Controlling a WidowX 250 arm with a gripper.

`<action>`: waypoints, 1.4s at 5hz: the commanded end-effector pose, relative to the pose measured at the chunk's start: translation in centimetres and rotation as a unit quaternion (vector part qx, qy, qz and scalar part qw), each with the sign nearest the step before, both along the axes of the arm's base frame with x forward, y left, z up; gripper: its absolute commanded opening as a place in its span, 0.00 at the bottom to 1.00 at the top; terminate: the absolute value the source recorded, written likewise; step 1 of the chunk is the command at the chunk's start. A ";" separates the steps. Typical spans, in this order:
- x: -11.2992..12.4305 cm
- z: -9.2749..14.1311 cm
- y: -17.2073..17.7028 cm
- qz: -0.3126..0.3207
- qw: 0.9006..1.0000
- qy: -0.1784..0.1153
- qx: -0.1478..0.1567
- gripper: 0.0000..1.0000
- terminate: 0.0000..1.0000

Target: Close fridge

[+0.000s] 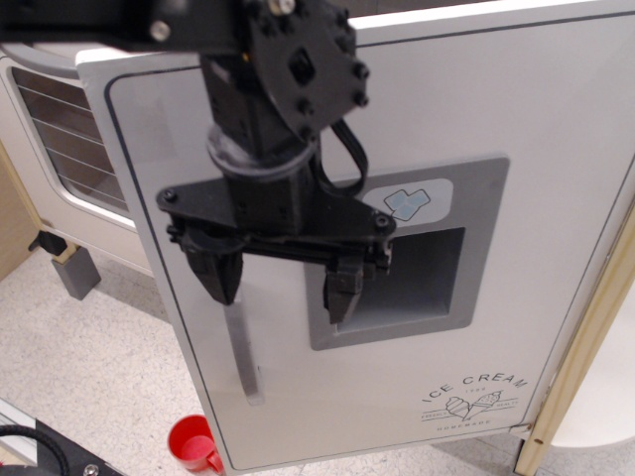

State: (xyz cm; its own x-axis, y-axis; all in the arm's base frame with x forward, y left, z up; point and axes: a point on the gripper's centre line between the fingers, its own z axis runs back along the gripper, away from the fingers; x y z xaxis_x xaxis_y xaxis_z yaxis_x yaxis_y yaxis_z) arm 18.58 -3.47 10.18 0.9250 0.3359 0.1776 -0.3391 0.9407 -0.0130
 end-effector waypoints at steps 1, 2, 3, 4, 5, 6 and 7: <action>3.2 0.4 2.6 0.032 0.998 -0.058 -0.016 1.00 0.00; 4.8 0.3 3.5 0.036 0.995 -0.090 -0.016 1.00 0.00; 6.4 0.1 4.5 0.045 0.991 -0.125 -0.009 1.00 0.00; 7.7 0.5 5.3 0.054 0.989 -0.138 -0.016 1.00 0.00; 9.0 0.9 6.0 0.064 0.986 -0.155 -0.016 1.00 0.00; 10.6 1.4 7.0 0.090 0.982 -0.162 -0.022 1.00 0.00; 11.8 1.9 7.6 0.109 0.980 -0.165 -0.026 1.00 0.00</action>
